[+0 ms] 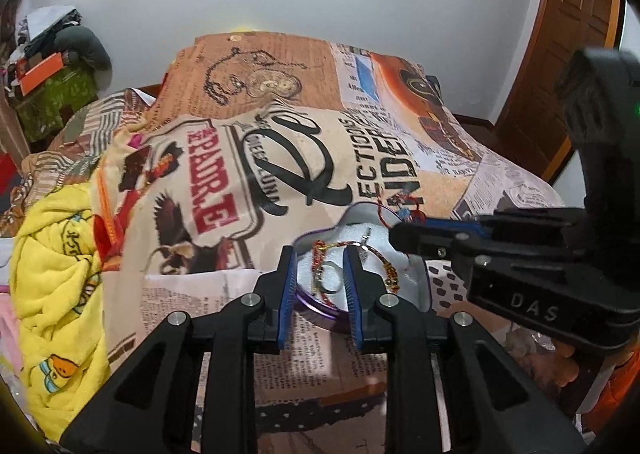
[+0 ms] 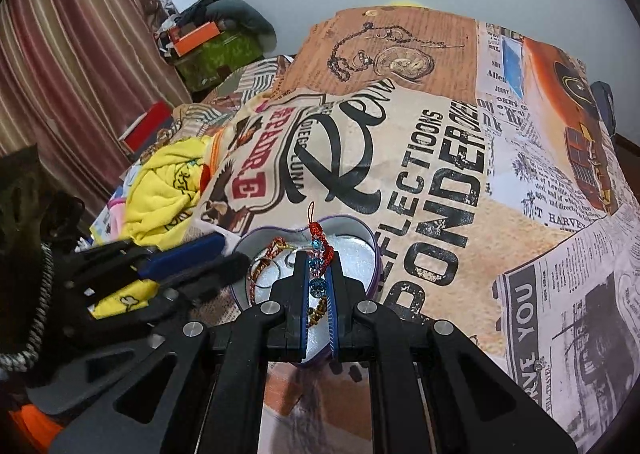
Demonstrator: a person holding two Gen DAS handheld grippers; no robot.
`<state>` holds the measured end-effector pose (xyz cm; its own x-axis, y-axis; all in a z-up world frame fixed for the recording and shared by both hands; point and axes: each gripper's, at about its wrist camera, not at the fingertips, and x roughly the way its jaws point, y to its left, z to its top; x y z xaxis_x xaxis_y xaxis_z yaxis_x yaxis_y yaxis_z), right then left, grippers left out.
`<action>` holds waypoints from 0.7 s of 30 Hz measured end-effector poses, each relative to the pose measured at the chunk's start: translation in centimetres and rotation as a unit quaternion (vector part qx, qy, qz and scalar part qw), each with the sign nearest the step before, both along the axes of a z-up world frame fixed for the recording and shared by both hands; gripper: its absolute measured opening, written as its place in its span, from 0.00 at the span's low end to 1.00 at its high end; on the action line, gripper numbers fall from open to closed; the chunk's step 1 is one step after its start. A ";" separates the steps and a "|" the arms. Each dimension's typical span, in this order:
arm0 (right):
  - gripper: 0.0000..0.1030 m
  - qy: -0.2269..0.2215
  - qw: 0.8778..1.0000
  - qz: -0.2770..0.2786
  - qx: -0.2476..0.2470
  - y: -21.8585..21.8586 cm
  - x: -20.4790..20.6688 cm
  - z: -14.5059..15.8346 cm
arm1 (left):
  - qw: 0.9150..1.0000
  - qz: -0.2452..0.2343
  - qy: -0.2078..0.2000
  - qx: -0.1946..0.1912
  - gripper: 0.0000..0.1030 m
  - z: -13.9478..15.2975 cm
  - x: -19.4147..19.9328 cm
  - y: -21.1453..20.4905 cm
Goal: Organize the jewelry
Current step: 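Lower the ring into the tin and open the left tool while the right tool releases the charm there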
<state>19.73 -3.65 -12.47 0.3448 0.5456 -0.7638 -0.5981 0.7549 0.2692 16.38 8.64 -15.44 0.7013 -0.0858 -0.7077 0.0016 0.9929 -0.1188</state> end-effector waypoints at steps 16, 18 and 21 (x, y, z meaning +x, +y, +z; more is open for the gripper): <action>0.39 -0.051 0.998 -0.006 -0.049 0.4 -1.5 0.4 | 0.999 0.052 0.004 0.000 0.37 0.6 -2.6 3.2; 0.42 -0.059 0.997 -0.008 -0.053 0.3 -1.7 0.7 | 0.999 0.054 0.005 0.000 0.37 0.6 -2.8 3.2; 0.42 -0.064 0.996 -0.013 -0.055 -0.2 -1.9 1.3 | 0.999 0.054 0.005 -0.001 0.37 0.9 -3.1 3.1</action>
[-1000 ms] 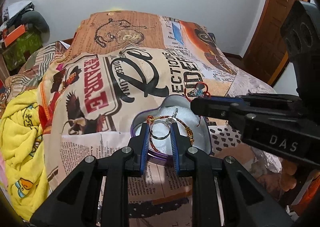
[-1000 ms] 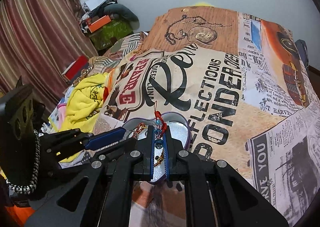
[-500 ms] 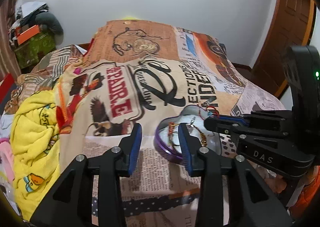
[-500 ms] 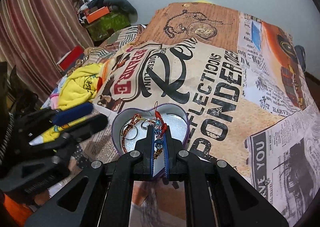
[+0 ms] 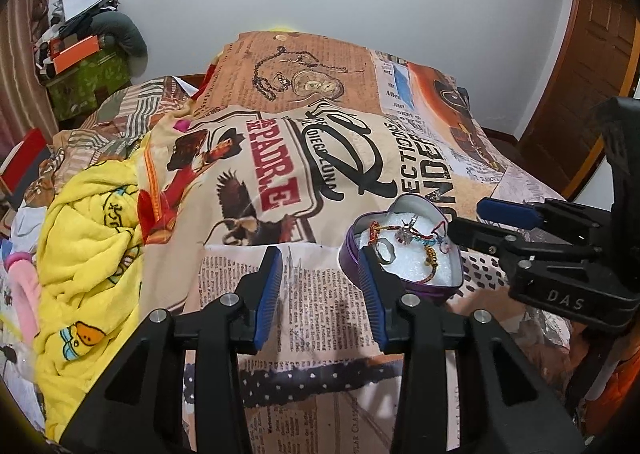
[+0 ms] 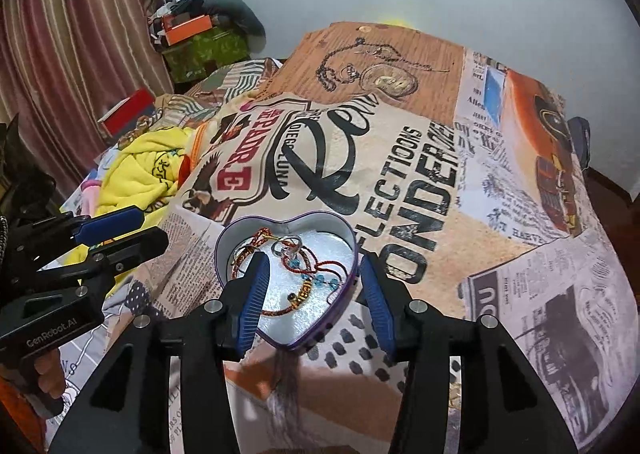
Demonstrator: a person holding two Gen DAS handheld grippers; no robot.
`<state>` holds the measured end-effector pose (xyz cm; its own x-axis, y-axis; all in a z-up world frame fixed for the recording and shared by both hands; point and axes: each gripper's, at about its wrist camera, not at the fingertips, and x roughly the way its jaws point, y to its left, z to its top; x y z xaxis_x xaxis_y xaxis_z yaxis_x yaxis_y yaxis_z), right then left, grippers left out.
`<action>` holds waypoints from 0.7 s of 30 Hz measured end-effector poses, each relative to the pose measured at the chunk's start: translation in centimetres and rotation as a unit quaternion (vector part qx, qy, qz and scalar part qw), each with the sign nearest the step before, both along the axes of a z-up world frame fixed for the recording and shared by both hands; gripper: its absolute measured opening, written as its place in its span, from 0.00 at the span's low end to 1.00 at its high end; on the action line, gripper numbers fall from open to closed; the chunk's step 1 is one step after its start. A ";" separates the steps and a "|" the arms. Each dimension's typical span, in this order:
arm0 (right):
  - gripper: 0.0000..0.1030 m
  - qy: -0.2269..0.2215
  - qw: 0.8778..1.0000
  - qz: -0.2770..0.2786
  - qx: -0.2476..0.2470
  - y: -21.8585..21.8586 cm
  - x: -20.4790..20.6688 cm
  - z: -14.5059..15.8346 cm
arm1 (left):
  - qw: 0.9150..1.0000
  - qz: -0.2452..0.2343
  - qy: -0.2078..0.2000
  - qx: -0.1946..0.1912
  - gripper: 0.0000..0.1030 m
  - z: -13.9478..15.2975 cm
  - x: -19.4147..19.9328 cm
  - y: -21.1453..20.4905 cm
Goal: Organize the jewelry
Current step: 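Lower the ring into the tin and open the left tool while the right tool releases the charm there, then grasp a gold ring with the left tool while the right tool reaches for another gold ring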
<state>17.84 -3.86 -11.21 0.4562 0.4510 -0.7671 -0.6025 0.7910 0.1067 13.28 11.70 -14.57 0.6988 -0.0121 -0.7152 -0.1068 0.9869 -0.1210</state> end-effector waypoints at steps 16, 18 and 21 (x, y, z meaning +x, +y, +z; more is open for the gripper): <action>0.43 -0.029 0.998 -0.062 0.003 -7.8 -1.4 2.7 | 0.998 -0.059 -0.011 0.005 0.43 2.1 0.2 -7.2; 0.43 -0.029 0.997 -0.074 0.001 -9.3 -1.5 2.7 | 0.997 -0.072 -0.007 0.001 0.43 1.9 0.5 -8.6; 0.43 -0.026 0.995 -0.095 -0.003 -11.8 -1.4 2.5 | 0.996 -0.091 0.004 -0.003 0.44 1.3 1.1 -10.7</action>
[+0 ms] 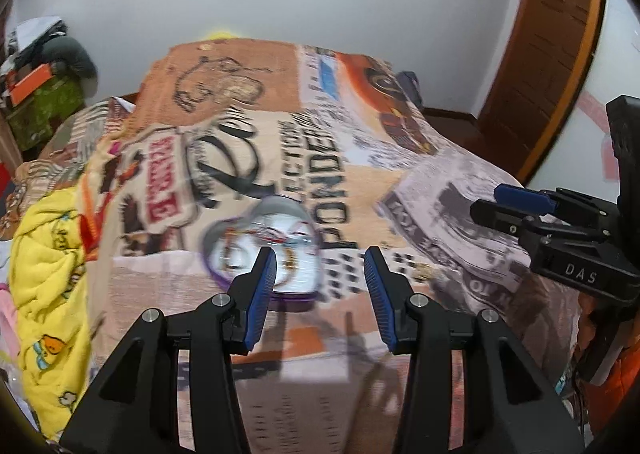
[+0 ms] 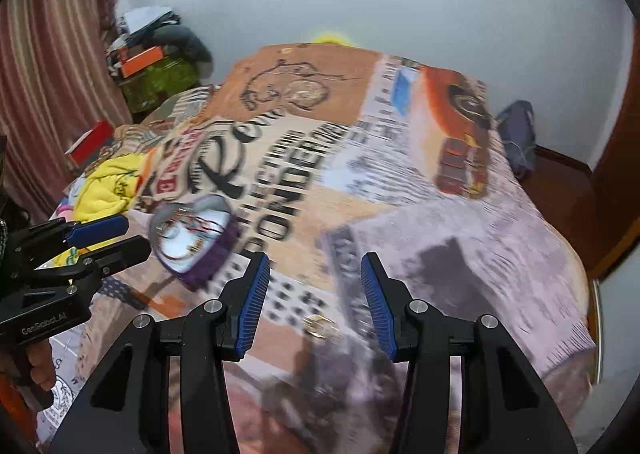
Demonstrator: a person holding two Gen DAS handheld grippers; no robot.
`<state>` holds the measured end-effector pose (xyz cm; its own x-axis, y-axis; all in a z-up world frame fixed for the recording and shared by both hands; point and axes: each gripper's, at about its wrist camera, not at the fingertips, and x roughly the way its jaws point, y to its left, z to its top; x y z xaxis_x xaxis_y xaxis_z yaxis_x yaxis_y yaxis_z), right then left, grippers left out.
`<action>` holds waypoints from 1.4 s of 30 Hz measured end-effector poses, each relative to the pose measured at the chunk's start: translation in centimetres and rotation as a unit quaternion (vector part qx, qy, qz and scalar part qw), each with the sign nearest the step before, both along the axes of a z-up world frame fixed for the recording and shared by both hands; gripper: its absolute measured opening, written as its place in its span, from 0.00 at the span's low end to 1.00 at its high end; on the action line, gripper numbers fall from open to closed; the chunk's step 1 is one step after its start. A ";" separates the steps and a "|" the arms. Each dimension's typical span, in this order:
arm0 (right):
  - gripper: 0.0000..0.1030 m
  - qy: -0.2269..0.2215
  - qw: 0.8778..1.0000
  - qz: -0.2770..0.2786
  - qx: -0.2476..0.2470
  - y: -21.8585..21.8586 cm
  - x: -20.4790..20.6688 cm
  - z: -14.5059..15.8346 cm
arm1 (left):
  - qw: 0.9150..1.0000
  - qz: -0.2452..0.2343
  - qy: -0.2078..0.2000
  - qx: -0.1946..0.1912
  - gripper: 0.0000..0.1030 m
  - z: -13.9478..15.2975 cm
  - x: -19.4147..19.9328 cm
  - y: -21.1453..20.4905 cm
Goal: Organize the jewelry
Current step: 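Grasp a gold ring with the left tool while the right tool reaches for another gold ring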
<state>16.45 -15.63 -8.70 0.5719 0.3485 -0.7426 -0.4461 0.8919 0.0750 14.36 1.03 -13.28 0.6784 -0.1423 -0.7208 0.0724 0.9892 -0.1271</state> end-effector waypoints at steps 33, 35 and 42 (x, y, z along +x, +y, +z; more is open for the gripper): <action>0.43 0.087 0.995 -0.050 0.003 -8.2 0.7 -5.6 | 0.987 -0.131 0.092 0.011 0.23 -8.3 6.0 -10.7; 0.43 0.090 0.995 -0.046 0.006 -8.0 0.6 -5.7 | 0.988 -0.129 0.090 0.012 0.23 -8.2 5.8 -10.6; 0.43 0.117 0.993 -0.014 0.024 -6.2 0.3 -6.6 | 0.994 -0.092 0.064 0.002 0.23 -6.4 4.5 -8.2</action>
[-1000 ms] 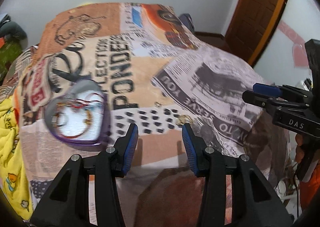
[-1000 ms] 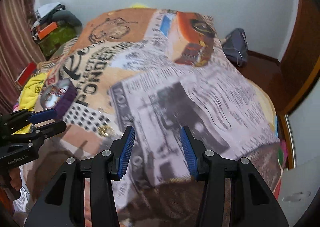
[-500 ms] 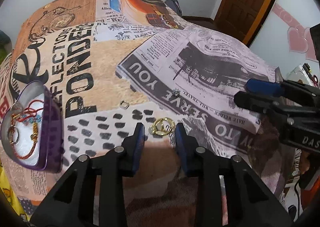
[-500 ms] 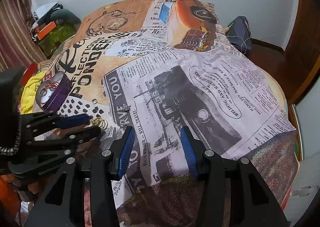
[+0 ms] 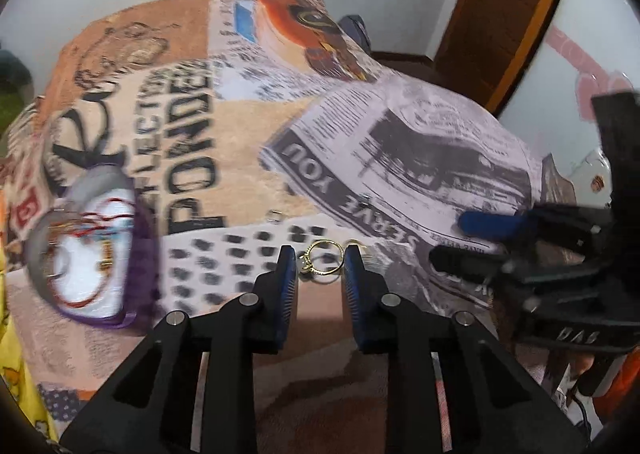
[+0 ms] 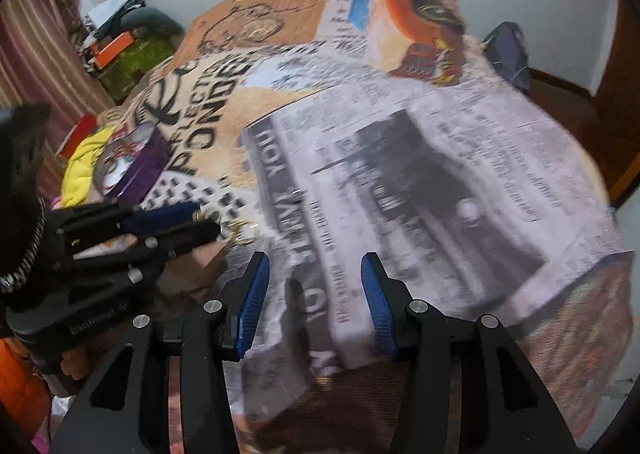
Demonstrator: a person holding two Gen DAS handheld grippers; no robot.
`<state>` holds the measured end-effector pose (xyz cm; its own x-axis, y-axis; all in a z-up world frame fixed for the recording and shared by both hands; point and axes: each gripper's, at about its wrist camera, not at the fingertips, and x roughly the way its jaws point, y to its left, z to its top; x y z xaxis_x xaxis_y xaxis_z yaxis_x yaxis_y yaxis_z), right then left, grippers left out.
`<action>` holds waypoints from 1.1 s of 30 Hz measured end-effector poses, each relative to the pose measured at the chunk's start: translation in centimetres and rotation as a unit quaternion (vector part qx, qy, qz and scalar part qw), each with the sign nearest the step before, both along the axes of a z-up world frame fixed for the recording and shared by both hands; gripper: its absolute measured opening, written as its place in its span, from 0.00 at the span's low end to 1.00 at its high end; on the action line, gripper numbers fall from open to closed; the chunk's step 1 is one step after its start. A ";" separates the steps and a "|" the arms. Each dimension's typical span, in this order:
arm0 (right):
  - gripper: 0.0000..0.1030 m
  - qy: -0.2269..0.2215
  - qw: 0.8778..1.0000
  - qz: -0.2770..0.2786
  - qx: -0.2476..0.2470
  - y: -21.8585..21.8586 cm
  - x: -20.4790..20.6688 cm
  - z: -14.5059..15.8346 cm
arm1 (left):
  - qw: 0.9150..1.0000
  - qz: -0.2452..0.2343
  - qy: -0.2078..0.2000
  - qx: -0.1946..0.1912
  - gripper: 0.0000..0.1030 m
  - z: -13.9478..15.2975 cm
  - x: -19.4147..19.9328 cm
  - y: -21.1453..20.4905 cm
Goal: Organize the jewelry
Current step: 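Grasp a gold ring with the left tool while the right tool reaches for another gold ring, then carry gold rings over the tin with both tools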
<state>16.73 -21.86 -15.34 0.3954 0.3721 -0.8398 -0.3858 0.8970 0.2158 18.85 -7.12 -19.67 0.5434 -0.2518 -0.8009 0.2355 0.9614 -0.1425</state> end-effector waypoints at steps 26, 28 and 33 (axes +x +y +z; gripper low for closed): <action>0.16 0.002 1.000 0.024 0.003 5.7 0.8 -0.9 | 0.997 0.053 -0.043 -0.020 0.23 3.2 -3.3 5.9; 0.16 -0.005 1.000 0.023 0.007 5.8 0.6 -0.1 | 0.997 0.057 -0.050 -0.019 0.23 3.8 -3.6 6.2; 0.16 -0.034 0.999 0.026 0.014 6.4 0.3 2.4 | 0.995 0.069 -0.072 -0.014 0.23 5.2 -4.6 7.3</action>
